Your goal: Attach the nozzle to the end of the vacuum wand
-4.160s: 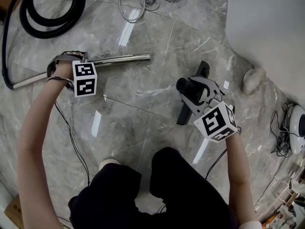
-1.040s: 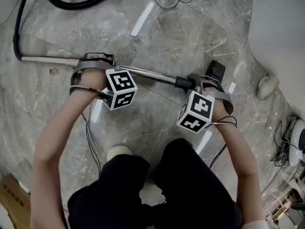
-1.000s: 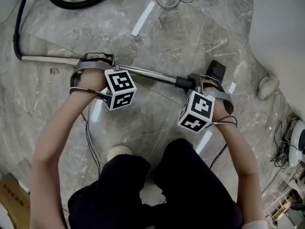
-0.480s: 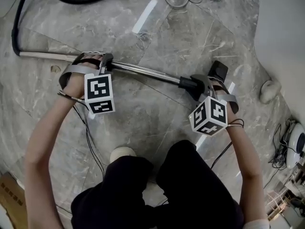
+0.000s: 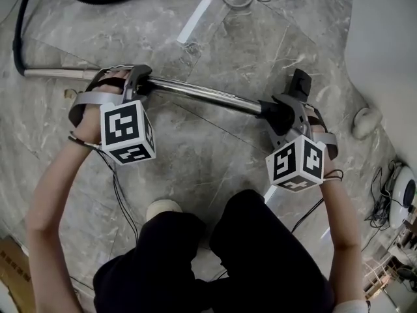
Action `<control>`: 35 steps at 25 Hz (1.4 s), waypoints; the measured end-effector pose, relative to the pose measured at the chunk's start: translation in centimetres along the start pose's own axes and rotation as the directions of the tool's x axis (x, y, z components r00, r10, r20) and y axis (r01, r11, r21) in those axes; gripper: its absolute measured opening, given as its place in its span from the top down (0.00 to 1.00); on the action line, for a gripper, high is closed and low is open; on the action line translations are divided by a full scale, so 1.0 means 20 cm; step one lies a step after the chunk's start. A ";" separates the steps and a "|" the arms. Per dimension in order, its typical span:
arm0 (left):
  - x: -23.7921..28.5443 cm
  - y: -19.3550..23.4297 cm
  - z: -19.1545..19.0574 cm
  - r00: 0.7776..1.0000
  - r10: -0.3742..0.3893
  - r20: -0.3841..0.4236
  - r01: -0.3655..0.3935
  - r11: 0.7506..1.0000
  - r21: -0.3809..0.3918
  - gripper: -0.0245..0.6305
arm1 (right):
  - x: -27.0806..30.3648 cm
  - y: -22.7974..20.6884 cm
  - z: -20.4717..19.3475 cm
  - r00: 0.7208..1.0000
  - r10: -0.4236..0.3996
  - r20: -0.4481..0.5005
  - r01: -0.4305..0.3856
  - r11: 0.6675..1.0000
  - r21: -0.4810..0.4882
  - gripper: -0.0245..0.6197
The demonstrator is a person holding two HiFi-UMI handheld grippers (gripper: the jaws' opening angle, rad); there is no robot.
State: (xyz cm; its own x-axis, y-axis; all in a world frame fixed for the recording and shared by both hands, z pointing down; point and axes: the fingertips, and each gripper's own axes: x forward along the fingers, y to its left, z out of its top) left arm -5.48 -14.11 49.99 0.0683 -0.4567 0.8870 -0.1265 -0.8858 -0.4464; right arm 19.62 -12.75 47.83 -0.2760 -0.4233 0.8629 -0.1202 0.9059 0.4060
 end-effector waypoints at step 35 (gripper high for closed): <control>0.00 0.13 0.10 0.988 0.128 -0.091 -0.142 0.976 -0.168 0.70 | 0.02 -0.15 -0.07 0.975 -0.098 -0.200 0.107 0.994 0.035 0.67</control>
State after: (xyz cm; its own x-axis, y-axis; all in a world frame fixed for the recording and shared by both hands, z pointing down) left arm -3.91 -16.67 48.60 -0.0384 -0.5571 0.8296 -0.2993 -0.7857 -0.5414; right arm 21.28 -15.63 47.45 -0.0669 -0.5029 0.8617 -0.1827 0.8552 0.4849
